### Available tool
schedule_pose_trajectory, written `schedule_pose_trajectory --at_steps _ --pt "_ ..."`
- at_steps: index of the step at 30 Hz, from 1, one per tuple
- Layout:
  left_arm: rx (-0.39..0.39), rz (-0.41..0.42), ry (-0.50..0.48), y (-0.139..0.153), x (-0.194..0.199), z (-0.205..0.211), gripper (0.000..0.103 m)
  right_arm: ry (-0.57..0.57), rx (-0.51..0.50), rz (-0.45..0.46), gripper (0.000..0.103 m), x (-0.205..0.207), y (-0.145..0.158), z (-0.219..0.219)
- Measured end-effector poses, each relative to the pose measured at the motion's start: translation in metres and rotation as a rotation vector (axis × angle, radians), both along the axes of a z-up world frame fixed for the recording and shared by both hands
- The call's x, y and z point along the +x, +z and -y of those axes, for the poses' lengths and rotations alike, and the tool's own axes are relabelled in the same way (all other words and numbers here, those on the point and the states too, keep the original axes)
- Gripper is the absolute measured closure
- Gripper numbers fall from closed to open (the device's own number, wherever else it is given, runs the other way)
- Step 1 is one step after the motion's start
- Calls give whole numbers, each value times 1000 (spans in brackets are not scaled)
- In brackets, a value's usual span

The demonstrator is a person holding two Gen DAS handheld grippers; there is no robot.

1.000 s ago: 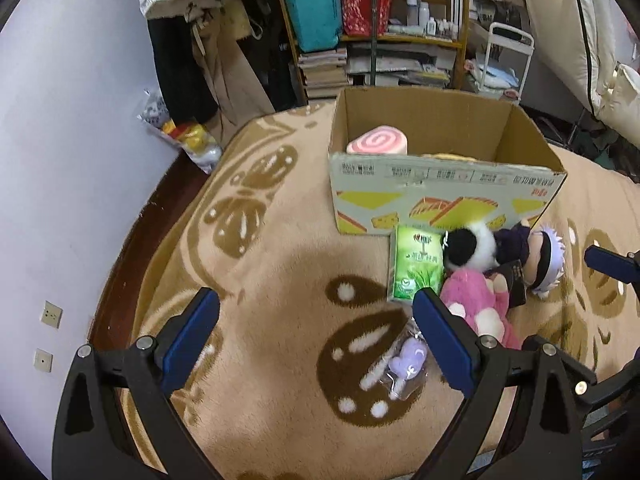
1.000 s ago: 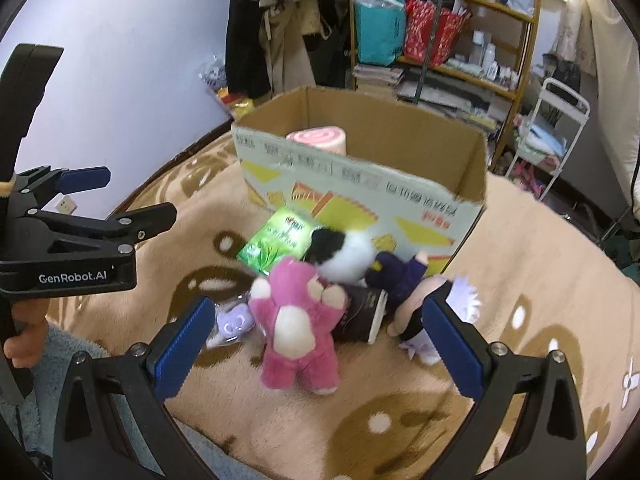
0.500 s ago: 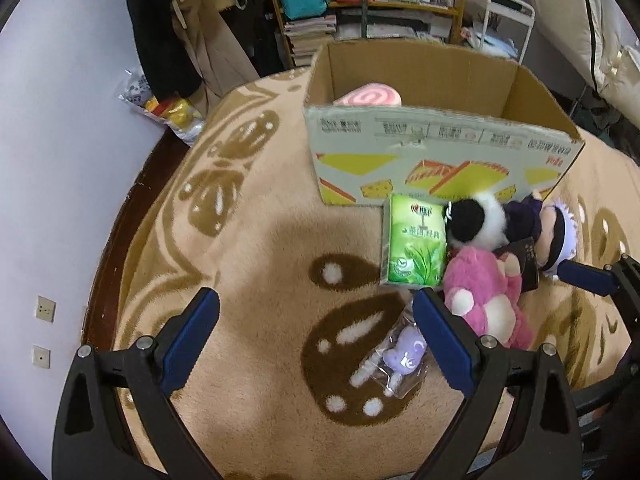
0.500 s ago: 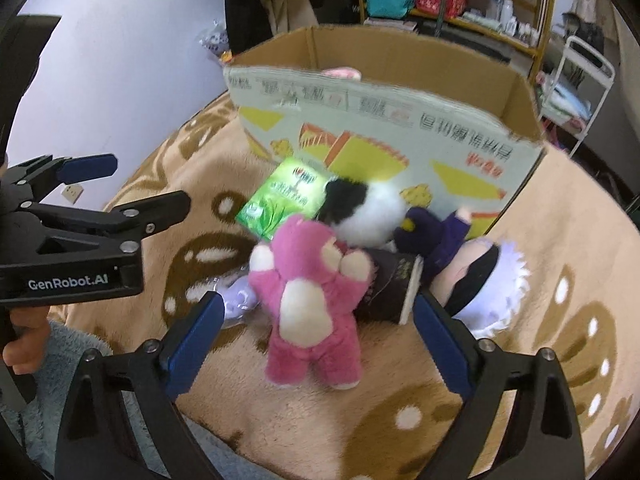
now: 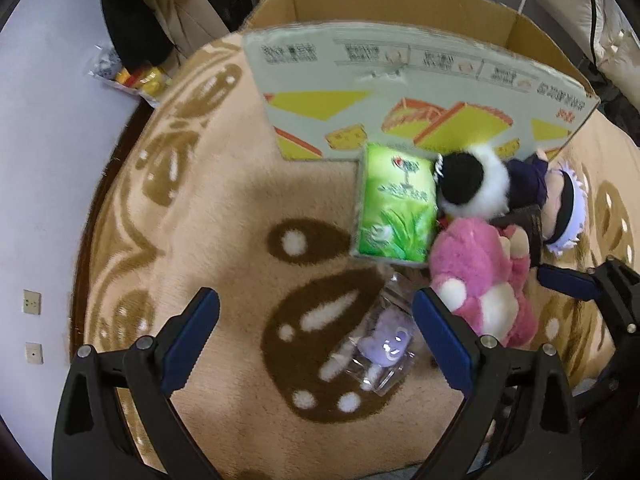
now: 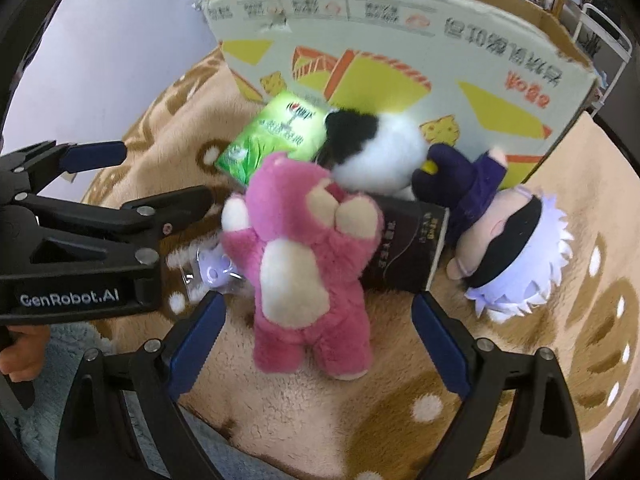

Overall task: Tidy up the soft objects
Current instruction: 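Lower the left tool to the bagged purple toy while the right tool lowers to the pink bear, then close the left tool on the bagged purple toy while the right tool grips the pink bear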

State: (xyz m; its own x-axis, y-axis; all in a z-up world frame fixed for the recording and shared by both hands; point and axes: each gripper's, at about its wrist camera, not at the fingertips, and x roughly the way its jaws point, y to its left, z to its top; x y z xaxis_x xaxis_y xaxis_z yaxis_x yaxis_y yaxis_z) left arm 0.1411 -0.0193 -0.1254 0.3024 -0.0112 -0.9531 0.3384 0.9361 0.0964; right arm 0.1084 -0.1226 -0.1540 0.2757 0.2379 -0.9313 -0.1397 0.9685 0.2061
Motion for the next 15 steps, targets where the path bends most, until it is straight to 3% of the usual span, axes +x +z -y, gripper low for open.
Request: schedule_pose_trajectory --at_steps 4,6,11,15 --pt "19 -43 -7 -12 1 1 7 30 -30 -40 29 2 -14 -8" --pt "20 -69 -7 -18 2 1 7 47 -75 -39 43 1 -16 -11" --pt "-24 -154 -28 -30 5 1 7 51 -65 -43 48 -2 -13 -7" --pt "-11 -170 -62 -35 1 7 7 55 -82 -52 48 -6 -11 -6"
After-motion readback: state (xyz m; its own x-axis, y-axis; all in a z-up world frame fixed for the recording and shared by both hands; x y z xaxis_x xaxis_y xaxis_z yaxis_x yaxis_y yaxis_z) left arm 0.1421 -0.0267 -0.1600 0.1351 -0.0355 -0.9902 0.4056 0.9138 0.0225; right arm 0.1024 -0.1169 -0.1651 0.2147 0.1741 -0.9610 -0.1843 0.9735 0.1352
